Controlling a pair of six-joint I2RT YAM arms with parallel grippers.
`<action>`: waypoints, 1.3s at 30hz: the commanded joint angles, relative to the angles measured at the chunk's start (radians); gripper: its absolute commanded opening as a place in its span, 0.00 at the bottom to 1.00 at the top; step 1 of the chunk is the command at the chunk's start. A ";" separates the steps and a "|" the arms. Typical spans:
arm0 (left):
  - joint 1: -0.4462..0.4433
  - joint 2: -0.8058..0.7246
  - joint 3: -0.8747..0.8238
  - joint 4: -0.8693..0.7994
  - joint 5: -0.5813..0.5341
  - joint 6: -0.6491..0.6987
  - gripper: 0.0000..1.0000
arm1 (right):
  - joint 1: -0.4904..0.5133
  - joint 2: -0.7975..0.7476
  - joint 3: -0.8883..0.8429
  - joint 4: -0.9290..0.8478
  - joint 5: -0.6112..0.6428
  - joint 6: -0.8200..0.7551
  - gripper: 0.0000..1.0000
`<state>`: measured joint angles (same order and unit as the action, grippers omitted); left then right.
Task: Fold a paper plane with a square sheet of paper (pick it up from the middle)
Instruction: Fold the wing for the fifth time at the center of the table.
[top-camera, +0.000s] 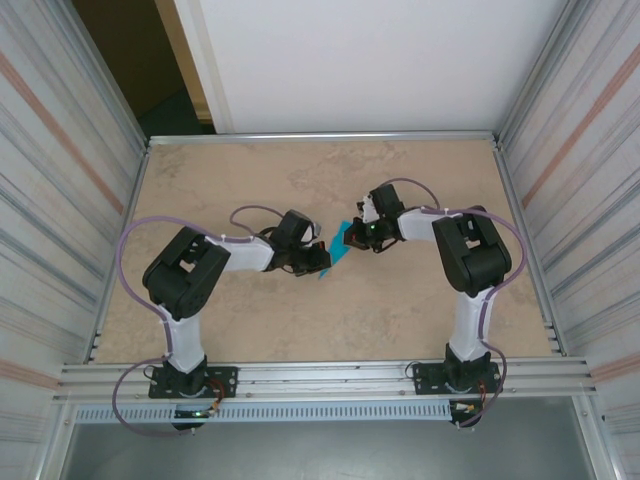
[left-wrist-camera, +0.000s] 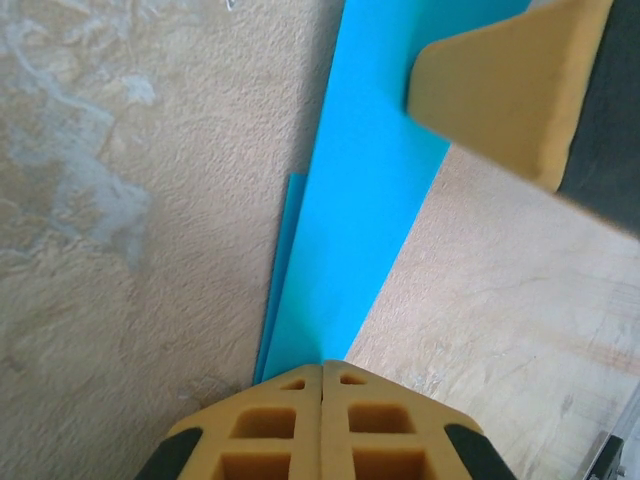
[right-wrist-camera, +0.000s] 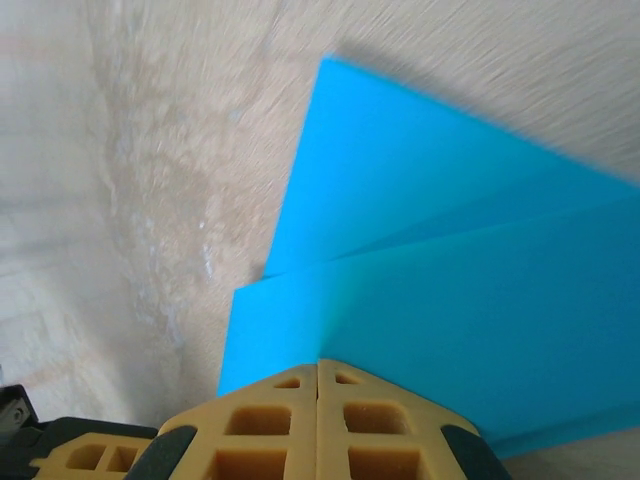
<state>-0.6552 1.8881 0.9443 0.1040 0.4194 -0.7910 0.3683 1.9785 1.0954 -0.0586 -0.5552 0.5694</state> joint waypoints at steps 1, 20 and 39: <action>-0.004 0.046 -0.092 -0.183 -0.039 -0.029 0.00 | -0.090 0.042 -0.030 0.055 0.062 0.016 0.02; -0.017 0.049 -0.048 -0.200 -0.032 -0.002 0.00 | -0.079 -0.184 -0.022 -0.020 0.162 -0.018 0.03; -0.017 0.055 -0.047 -0.197 -0.035 -0.002 0.00 | 0.084 -0.048 -0.129 0.099 0.065 0.135 0.00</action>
<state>-0.6567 1.8828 0.9405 0.0978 0.4263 -0.8127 0.4999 1.9026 0.9886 0.0166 -0.4839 0.6868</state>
